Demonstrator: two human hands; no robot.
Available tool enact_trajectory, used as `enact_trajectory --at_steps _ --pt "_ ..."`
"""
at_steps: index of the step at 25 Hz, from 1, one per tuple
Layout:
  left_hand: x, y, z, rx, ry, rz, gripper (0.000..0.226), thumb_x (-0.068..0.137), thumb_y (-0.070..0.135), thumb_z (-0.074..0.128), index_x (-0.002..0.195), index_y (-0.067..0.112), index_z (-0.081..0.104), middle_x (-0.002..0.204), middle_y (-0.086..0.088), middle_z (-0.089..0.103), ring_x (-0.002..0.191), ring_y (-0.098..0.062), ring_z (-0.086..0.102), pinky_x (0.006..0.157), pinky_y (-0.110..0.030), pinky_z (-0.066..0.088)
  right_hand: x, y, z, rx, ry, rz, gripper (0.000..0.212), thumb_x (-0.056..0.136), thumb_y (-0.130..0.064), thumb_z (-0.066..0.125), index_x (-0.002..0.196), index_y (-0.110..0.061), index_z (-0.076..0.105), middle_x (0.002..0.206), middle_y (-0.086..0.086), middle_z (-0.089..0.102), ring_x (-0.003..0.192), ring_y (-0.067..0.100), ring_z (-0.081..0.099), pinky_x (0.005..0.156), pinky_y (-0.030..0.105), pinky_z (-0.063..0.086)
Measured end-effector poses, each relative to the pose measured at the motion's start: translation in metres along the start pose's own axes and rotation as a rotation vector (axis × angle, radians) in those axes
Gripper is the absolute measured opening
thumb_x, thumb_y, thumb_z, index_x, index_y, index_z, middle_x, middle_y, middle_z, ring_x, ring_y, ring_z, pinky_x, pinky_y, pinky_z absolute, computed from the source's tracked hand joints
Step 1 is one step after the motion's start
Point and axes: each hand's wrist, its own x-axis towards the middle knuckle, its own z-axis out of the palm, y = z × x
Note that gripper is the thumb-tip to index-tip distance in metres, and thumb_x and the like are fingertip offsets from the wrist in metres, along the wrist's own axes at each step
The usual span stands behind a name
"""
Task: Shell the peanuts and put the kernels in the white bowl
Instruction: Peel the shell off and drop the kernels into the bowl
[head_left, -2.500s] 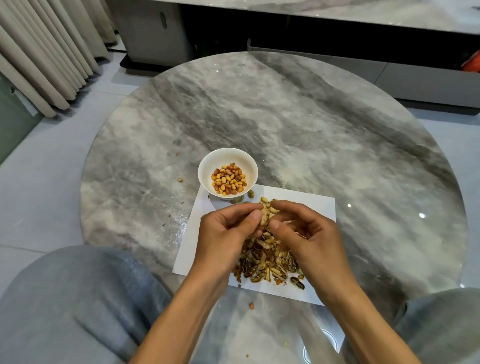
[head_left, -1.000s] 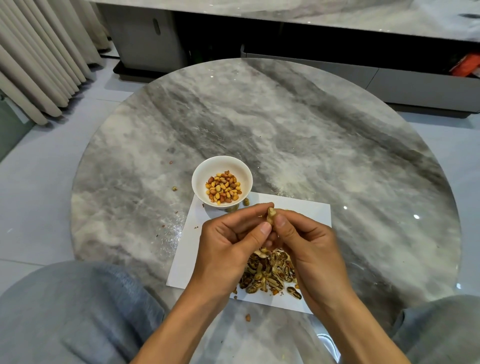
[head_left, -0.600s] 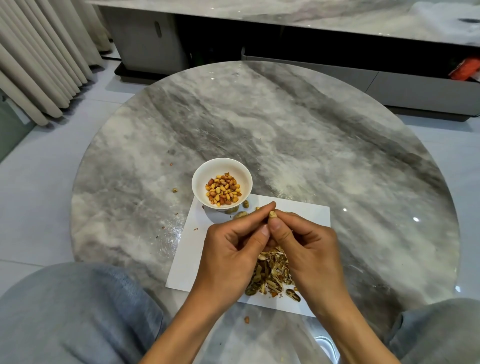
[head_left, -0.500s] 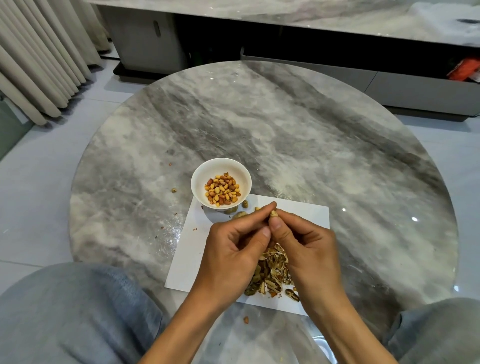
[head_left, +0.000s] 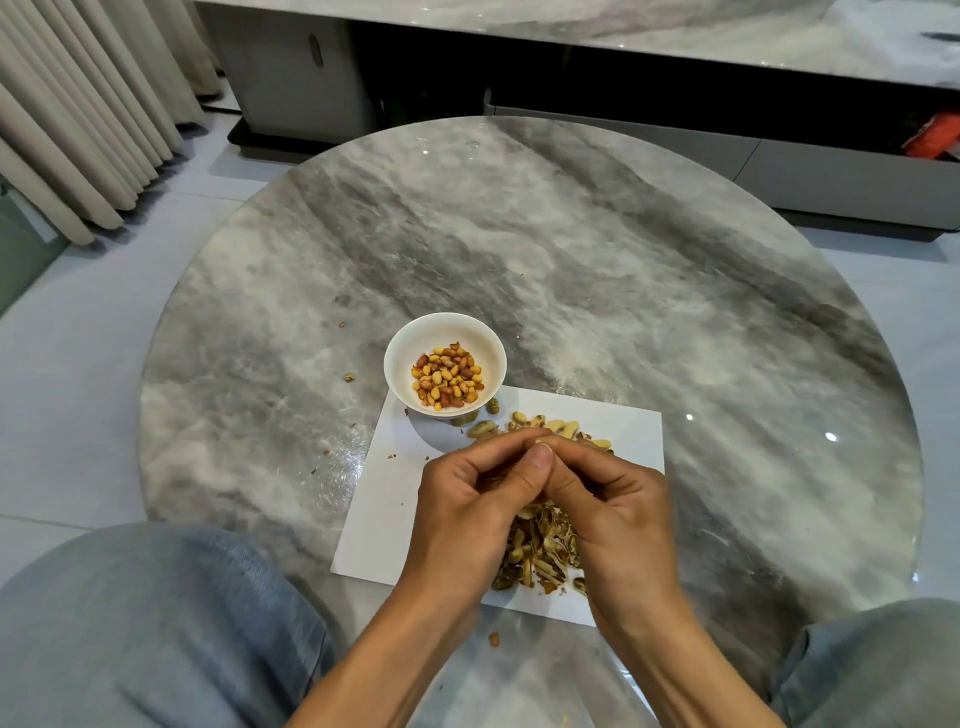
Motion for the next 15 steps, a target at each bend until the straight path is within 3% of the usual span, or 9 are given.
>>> enact_trajectory --at_steps 4,8,12,15 --pt "-0.0006 -0.0057 0.0027 0.001 0.069 0.024 0.020 0.091 0.007 0.065 0.106 0.012 0.077 0.105 -0.001 0.077 0.105 -0.014 0.071 0.089 -0.024 0.055 0.0002 0.0038 0.0025 -0.056 0.014 -0.022 0.021 0.088 -0.001 0.067 0.094 -0.018 0.080 0.095 0.002 0.078 0.095 0.018 0.074 0.080 0.024 0.057" --pt "-0.0012 -0.0059 0.0026 0.022 0.084 0.029 0.022 0.094 0.011 0.062 0.108 0.020 0.076 0.107 0.004 0.076 0.107 -0.009 0.070 0.087 -0.021 0.055 0.0007 0.0052 -0.0001 -0.015 0.006 0.070 0.018 0.090 -0.008 0.065 0.098 -0.016 0.080 0.094 0.006 0.078 0.092 0.020 0.074 0.079 0.026 0.057" --pt "-0.0006 -0.0035 0.0011 0.148 0.088 0.133 0.026 0.095 0.008 0.060 0.105 0.026 0.076 0.108 0.006 0.075 0.105 -0.005 0.069 0.084 -0.016 0.053 0.0020 0.0020 -0.0020 0.162 -0.108 0.178 0.023 0.088 -0.019 0.061 0.098 -0.009 0.079 0.099 0.015 0.076 0.099 0.023 0.072 0.084 0.027 0.055" --pt "0.0017 -0.0037 -0.0036 0.145 0.037 0.111 0.024 0.095 0.007 0.060 0.103 0.021 0.077 0.107 0.003 0.073 0.103 -0.008 0.069 0.080 -0.021 0.055 0.0028 0.0001 -0.0016 0.236 -0.159 0.232 0.025 0.088 -0.020 0.058 0.090 -0.009 0.080 0.086 0.008 0.075 0.083 0.014 0.070 0.077 0.023 0.056"
